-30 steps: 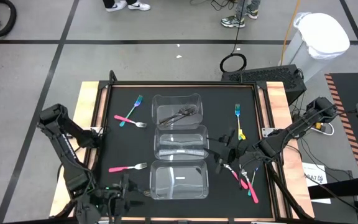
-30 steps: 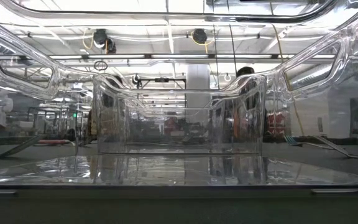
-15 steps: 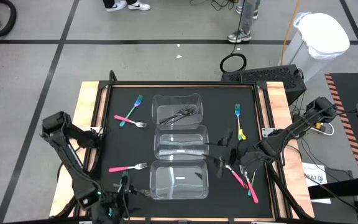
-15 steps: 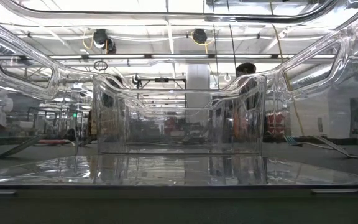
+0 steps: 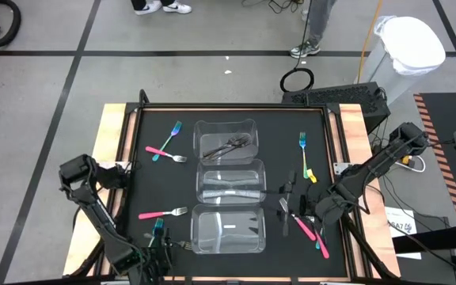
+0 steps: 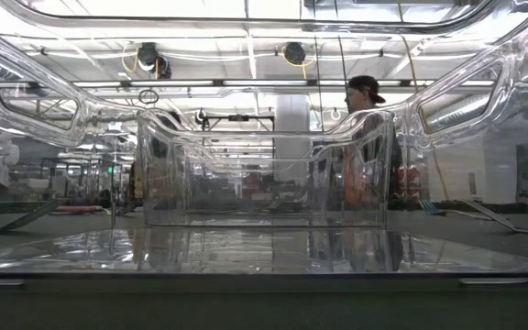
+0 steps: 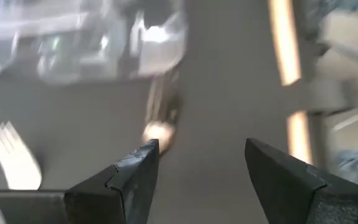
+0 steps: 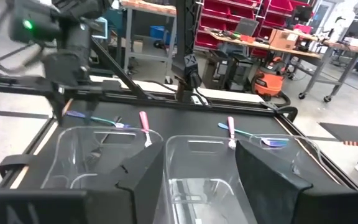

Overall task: Sort silverware by color (type)
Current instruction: Put the black fork into the top transparent bin

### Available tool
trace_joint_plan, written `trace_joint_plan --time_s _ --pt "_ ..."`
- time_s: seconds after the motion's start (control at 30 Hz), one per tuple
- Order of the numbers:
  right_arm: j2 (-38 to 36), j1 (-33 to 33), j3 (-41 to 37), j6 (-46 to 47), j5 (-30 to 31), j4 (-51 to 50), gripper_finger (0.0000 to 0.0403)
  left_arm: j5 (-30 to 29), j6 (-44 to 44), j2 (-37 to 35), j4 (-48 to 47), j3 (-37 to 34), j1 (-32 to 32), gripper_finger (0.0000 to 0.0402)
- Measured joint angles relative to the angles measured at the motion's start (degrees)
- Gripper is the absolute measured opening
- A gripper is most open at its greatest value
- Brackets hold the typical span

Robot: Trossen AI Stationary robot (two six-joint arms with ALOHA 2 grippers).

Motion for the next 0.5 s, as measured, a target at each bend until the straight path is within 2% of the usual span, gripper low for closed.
trace_joint_plan --time_s 0.13,0.33,0.5 --pt "0.0 0.4 0.0 0.0 0.0 0.8 0.0196 2.5 -2.8 0.0 -4.0 -1.8 0.8 0.0239" --pt "0.0 0.6 0.0 0.0 0.0 1.0 0.0196 6.5 -2.9 0.0 -1.1 -5.3 2.0 0.0239" --pt "0.0 0.6 0.0 0.0 0.0 1.0 0.0196 7.0 -2.6 0.0 0.1 -7.4 2.2 0.0239"
